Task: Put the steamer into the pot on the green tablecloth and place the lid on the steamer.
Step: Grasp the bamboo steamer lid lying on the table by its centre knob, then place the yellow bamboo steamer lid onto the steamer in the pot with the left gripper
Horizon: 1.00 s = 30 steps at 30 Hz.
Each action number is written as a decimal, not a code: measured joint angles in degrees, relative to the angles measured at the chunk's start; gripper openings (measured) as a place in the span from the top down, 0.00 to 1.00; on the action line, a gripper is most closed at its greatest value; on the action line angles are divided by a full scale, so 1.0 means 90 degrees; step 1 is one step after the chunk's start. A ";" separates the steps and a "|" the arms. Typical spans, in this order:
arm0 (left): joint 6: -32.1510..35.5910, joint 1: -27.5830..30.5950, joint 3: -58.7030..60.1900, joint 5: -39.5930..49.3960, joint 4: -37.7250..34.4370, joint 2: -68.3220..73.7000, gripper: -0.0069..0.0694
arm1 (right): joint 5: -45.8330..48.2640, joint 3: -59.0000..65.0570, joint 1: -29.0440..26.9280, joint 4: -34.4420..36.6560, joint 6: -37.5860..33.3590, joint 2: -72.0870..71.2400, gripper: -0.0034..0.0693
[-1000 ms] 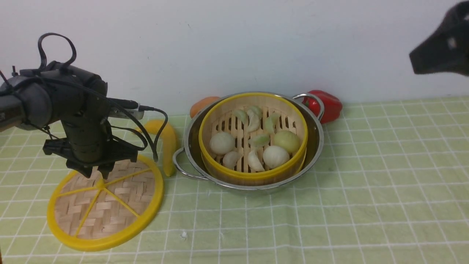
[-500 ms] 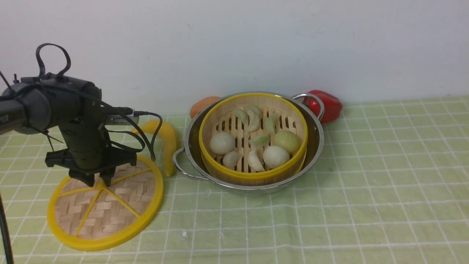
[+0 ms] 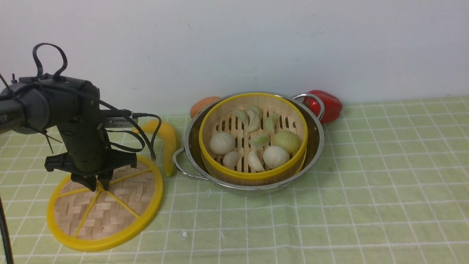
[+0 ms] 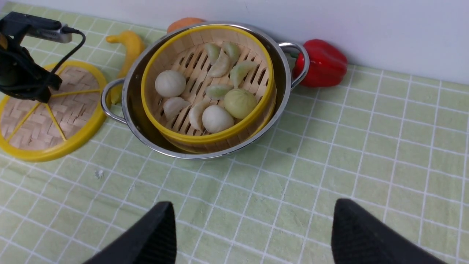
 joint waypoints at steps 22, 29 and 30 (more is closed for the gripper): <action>0.1250 -0.0558 -0.2611 0.1242 -0.0197 -0.1347 0.75 | 0.0000 0.0000 0.0000 -0.0319 0.0000 0.0000 0.20; 0.1526 -0.2629 -0.3555 0.0945 -0.0223 -0.0444 0.75 | 0.0000 0.0000 0.0000 -0.0319 0.0031 0.0000 0.20; 0.1508 -0.2676 -0.3599 0.0938 -0.0165 -0.0408 0.75 | 0.0000 0.0000 0.0000 -0.0319 0.0039 0.0000 0.20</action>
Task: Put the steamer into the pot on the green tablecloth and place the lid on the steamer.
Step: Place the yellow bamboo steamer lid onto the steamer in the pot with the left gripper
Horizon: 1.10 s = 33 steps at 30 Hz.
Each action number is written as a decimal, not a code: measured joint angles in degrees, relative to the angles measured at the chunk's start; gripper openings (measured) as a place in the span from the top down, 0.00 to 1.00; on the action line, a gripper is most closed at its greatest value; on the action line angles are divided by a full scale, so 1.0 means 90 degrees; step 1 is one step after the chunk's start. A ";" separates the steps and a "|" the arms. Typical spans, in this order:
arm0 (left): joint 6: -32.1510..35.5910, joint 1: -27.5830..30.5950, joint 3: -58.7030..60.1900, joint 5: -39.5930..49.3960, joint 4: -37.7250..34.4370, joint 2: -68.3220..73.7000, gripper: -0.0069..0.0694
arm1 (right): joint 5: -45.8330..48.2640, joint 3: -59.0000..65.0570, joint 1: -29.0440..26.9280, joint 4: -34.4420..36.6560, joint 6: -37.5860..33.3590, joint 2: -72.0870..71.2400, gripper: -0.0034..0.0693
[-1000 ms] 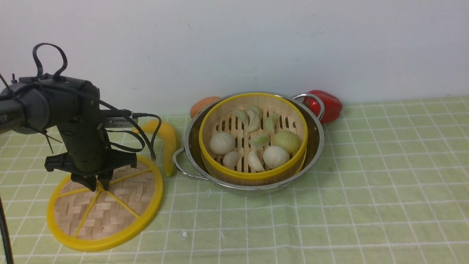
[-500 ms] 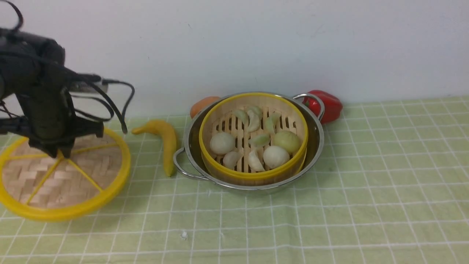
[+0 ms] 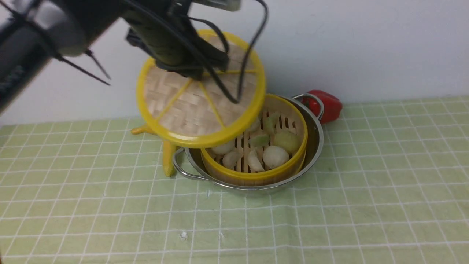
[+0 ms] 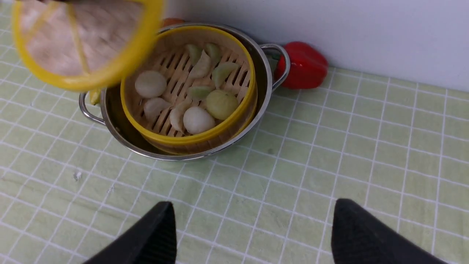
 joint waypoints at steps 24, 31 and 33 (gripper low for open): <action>-0.0376 -0.0884 -0.0866 -0.0528 0.0877 0.2099 0.75 | 0.0000 0.0000 0.0000 0.0038 0.0228 0.0000 0.20; -0.0381 -0.0878 -0.0866 -0.0584 0.0892 0.2149 0.75 | 0.0000 0.0000 0.0000 0.0044 0.0267 0.0000 0.20; -0.0381 -0.0878 -0.0866 -0.0589 0.0892 0.2149 0.75 | 0.0000 0.0000 0.0000 0.0044 0.0267 0.0000 0.20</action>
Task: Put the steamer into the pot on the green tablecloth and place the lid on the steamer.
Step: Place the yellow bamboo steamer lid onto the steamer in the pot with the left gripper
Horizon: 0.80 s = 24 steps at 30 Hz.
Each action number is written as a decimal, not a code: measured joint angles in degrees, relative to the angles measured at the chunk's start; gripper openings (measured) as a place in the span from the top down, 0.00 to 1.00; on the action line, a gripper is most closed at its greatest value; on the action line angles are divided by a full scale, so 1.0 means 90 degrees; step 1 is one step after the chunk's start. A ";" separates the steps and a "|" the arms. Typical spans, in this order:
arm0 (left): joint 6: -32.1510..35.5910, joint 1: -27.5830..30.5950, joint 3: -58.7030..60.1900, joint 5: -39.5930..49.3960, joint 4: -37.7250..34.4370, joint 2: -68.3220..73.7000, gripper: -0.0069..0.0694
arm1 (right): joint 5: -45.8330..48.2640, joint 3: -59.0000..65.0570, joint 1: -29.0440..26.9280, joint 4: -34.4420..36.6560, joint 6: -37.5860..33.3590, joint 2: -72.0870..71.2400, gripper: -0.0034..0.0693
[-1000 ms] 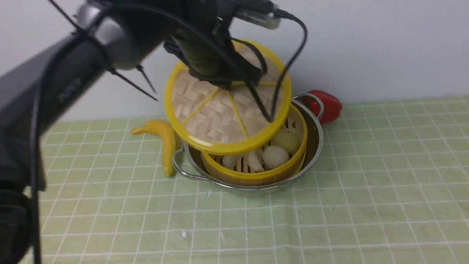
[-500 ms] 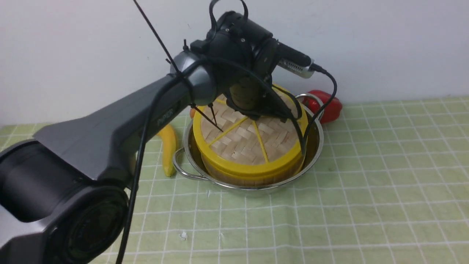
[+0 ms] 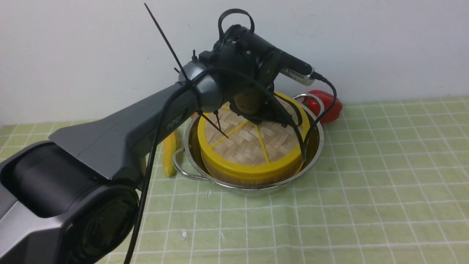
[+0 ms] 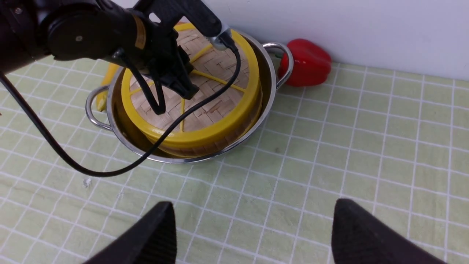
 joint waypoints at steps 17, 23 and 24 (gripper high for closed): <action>-0.0281 -0.0013 -0.0027 0.0417 0.1092 -0.0370 0.41 | 0.0000 0.0000 0.0000 -0.0017 -0.0039 0.0000 0.20; -0.0655 0.0022 -0.0046 0.1106 0.1725 -0.1267 0.18 | 0.0000 0.0007 0.0000 -0.0071 -0.0418 -0.0011 0.23; -0.0695 0.0022 -0.0046 0.1192 0.1736 -0.1393 0.16 | -0.0010 0.0034 0.0000 -0.0066 -0.0473 -0.0025 0.24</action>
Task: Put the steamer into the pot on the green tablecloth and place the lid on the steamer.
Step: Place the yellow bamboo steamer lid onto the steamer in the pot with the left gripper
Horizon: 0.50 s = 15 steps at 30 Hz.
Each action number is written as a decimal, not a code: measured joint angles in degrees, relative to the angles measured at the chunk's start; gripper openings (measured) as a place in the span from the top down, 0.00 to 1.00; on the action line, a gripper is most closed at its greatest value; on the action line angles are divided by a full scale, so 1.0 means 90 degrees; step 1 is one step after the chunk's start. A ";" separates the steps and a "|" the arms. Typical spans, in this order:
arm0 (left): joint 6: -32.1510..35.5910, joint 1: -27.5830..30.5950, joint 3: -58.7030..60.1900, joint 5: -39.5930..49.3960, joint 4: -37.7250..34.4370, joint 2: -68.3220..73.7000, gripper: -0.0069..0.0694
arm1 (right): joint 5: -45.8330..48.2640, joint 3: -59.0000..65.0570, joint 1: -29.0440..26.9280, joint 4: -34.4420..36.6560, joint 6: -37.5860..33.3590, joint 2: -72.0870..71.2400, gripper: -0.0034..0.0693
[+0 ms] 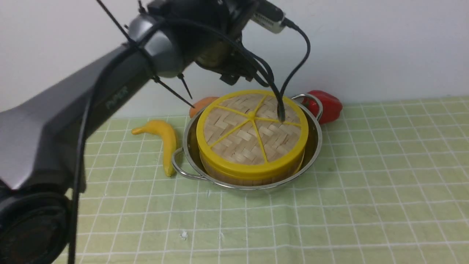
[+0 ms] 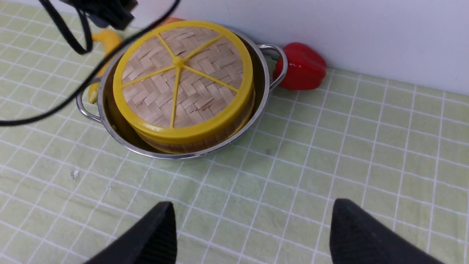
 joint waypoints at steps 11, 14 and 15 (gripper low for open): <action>0.0001 -0.0006 0.0006 0.0117 -0.0942 -0.1125 0.27 | -0.2093 0.2786 0.0000 -0.0297 -0.0339 -0.2198 0.87; 0.0172 -0.0028 0.0006 0.0119 -0.1525 -0.1484 0.38 | -0.2472 0.3773 0.0000 -0.0438 -0.0255 -0.3076 0.97; 0.0189 -0.0035 0.0006 0.0119 -0.1570 -0.1509 0.39 | -0.2485 0.3830 0.0000 -0.0446 -0.0249 -0.3131 0.97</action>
